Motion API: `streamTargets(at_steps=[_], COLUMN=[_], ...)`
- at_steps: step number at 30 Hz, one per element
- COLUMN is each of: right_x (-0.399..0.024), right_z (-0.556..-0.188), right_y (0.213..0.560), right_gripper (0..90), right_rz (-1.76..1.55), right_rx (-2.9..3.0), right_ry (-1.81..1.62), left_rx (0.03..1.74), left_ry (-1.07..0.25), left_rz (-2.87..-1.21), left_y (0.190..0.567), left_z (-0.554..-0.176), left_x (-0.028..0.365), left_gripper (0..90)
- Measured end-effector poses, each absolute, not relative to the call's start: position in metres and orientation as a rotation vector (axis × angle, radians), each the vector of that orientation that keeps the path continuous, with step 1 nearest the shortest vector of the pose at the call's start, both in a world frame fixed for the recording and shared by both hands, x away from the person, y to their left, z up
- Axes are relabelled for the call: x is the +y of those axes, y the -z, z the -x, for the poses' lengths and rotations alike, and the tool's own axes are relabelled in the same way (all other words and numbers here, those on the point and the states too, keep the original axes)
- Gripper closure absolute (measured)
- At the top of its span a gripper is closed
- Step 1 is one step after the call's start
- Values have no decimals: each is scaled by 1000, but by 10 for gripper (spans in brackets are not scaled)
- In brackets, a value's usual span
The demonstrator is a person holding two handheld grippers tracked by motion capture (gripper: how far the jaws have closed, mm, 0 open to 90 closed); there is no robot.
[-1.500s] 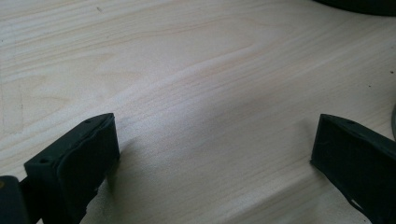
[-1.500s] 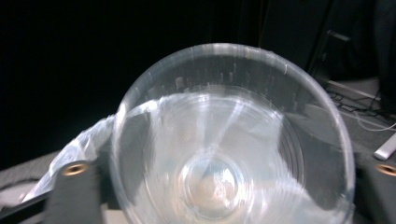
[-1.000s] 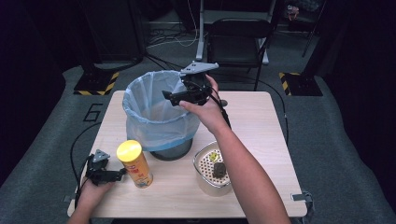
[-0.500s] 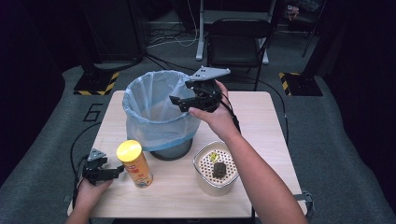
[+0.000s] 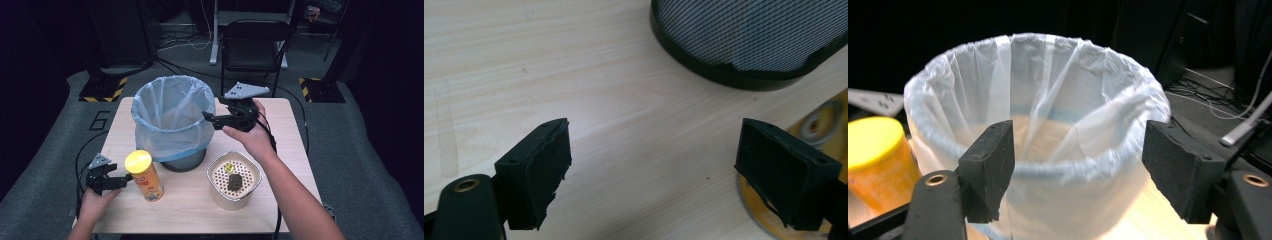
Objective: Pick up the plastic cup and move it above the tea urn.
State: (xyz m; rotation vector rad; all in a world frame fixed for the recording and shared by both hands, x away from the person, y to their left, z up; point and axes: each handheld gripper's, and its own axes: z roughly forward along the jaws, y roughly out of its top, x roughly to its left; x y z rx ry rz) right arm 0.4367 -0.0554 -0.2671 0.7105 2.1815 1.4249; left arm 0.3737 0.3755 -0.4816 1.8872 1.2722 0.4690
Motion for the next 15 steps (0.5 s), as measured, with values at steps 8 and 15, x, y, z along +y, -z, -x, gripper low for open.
streamTargets(at_steps=[8,15], right_x=[-78,-97], right_z=[-420,-414], right_y=[274,287], right_gripper=[288,280], right_rz=[-702,-731], right_rx=[2165,2153], right_ry=[-1396,-1401], left_rx=[1225,1169], left_ry=[-471,-438], left_rz=[-1921,-1907], left_y=[458,448], left_z=[-365,-348], left_x=[381,382], left_gripper=[146,83])
